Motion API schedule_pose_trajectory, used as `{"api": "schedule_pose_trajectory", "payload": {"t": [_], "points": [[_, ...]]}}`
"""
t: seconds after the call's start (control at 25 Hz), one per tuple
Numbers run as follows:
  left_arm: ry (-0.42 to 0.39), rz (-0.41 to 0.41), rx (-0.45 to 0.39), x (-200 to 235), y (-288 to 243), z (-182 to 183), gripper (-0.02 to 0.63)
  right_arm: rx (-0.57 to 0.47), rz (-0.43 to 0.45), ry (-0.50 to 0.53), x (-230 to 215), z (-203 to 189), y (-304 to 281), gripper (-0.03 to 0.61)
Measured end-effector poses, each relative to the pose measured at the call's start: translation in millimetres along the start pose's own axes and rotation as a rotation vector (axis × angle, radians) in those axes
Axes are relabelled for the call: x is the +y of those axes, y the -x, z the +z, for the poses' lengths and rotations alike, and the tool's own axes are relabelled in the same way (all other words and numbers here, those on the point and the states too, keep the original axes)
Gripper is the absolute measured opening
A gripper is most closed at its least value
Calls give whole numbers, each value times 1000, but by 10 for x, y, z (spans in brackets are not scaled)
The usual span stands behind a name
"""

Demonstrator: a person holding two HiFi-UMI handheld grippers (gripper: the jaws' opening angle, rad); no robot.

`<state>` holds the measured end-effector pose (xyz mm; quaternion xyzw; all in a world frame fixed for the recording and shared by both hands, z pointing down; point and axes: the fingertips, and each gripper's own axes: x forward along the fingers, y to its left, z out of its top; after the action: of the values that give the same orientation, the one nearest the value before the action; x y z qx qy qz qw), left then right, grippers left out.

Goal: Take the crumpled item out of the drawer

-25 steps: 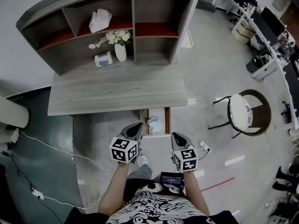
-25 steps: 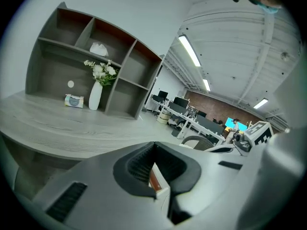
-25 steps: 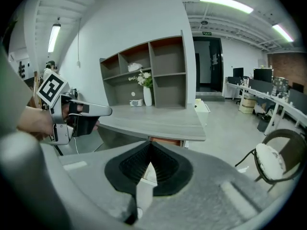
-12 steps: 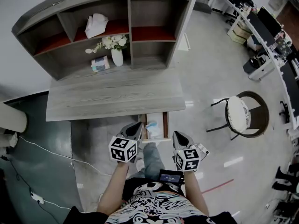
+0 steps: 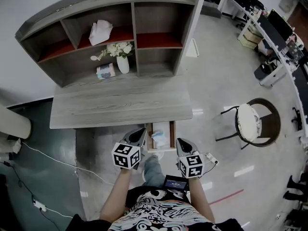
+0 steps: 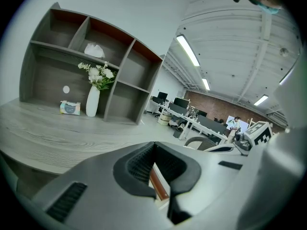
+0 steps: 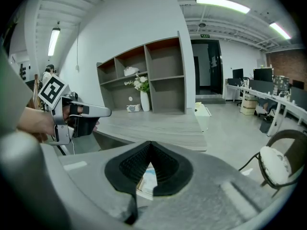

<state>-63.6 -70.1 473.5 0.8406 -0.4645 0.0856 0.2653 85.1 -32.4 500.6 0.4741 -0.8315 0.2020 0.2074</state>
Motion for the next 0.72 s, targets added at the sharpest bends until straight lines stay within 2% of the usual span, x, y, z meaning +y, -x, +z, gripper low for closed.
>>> {"api": "schedule_pose_trajectory", "payload": {"t": [0.28,0.72], "points": [[29,11,47,62,-75,-200,0,35,-2,-29,-123,-156,-48,5],[50,17,92,148,-240,-388,0,97,13,4,-191,-292,-242,5]]}}
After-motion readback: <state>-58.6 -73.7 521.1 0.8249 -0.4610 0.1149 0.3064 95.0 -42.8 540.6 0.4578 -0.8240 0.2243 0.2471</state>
